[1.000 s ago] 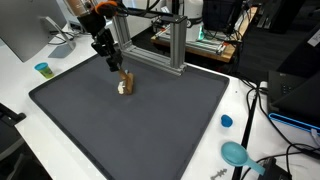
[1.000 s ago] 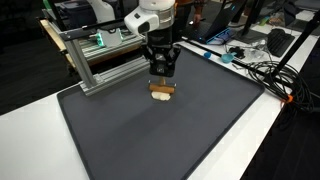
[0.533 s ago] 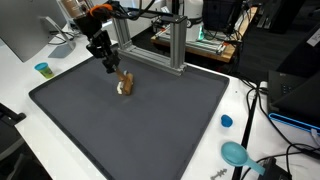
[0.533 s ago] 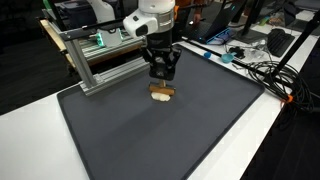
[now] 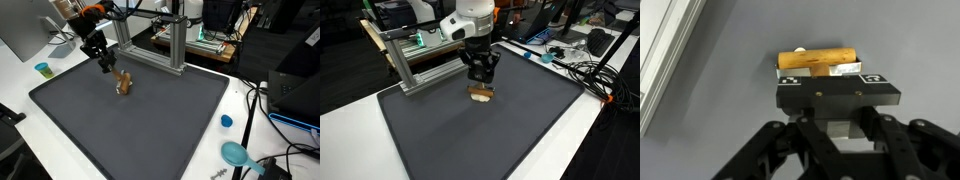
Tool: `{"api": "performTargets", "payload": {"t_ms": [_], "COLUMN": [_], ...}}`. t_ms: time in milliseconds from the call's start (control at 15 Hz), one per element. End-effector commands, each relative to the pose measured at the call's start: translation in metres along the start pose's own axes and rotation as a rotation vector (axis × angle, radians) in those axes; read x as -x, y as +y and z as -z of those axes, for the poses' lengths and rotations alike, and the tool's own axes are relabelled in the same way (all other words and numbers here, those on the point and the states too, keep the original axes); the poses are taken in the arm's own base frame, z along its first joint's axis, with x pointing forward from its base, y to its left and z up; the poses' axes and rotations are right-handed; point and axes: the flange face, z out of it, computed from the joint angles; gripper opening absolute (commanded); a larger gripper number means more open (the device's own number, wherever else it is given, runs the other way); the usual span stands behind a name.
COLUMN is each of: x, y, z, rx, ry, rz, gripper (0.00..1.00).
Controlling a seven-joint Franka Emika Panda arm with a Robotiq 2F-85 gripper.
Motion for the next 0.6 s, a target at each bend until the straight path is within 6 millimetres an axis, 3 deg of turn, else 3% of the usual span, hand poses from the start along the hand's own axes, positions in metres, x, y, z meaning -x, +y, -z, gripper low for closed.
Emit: {"api": "performTargets", "payload": {"t_ms": [0,533], "x": [-0.019,-0.056], "y": [-0.006,0.0], "z": [-0.02,-0.028], "rx": [0.032,0.048], "ry": [-0.019,-0.064], "rz": [-0.043,-0.135], "gripper": [0.23,0.23]}}
